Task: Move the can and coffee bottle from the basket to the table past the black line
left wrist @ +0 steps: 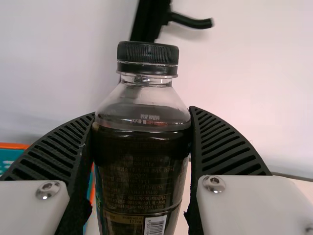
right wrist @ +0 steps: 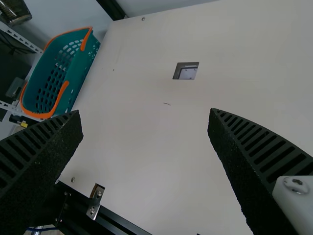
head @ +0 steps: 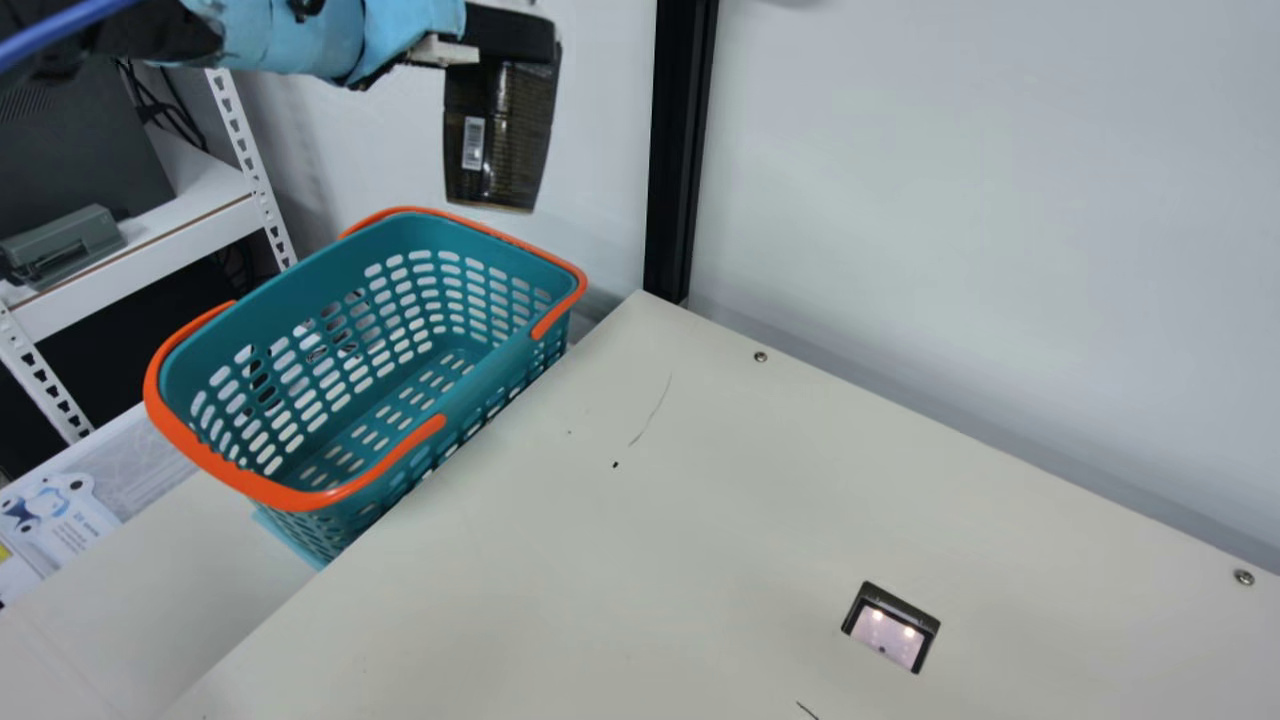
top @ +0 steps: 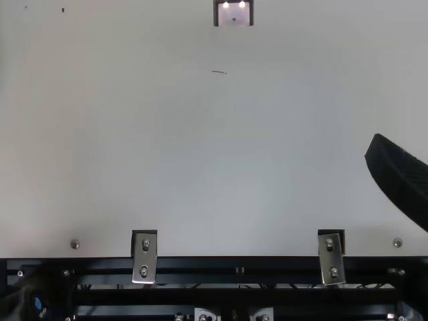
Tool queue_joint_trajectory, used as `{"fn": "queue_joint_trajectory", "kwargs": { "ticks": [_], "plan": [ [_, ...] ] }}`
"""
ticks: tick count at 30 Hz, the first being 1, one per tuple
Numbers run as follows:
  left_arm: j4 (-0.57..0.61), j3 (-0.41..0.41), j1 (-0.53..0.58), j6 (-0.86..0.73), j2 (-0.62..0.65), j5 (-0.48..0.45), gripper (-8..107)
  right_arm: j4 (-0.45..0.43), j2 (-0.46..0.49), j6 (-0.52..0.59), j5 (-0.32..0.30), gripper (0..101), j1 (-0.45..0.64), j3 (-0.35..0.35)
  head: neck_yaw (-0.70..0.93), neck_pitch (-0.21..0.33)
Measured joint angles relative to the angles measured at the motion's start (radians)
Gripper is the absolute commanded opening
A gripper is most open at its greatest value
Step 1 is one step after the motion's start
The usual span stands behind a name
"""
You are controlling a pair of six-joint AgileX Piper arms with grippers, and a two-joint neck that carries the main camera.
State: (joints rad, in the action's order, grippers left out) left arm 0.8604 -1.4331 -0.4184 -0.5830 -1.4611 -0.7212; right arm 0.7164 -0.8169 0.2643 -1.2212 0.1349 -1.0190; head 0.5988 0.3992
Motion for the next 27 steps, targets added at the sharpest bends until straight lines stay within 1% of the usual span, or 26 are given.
{"fn": "queue_joint_trajectory", "kwargs": {
  "ticks": [7,14,22,25,27],
  "plan": [
    [-0.027,0.032,0.094,0.100,0.090,0.003,10,0.000,0.000,0.000,0.000,101,0.000,0.000,-0.010,0.000],
    [-0.071,0.059,0.198,0.222,0.164,-0.005,10,0.000,0.000,0.000,0.000,101,0.000,0.000,-0.113,0.000],
    [-0.132,0.069,0.317,0.370,0.224,-0.016,10,0.000,0.000,0.000,0.000,101,0.000,0.000,-0.225,-0.015],
    [-0.156,0.069,0.361,0.423,0.239,-0.026,10,0.000,0.000,0.000,0.000,101,0.000,0.000,-0.246,-0.015],
    [-0.172,0.069,0.390,0.458,0.252,-0.028,10,0.000,0.000,0.000,0.000,101,0.000,0.000,-0.287,-0.015]
  ]
}}
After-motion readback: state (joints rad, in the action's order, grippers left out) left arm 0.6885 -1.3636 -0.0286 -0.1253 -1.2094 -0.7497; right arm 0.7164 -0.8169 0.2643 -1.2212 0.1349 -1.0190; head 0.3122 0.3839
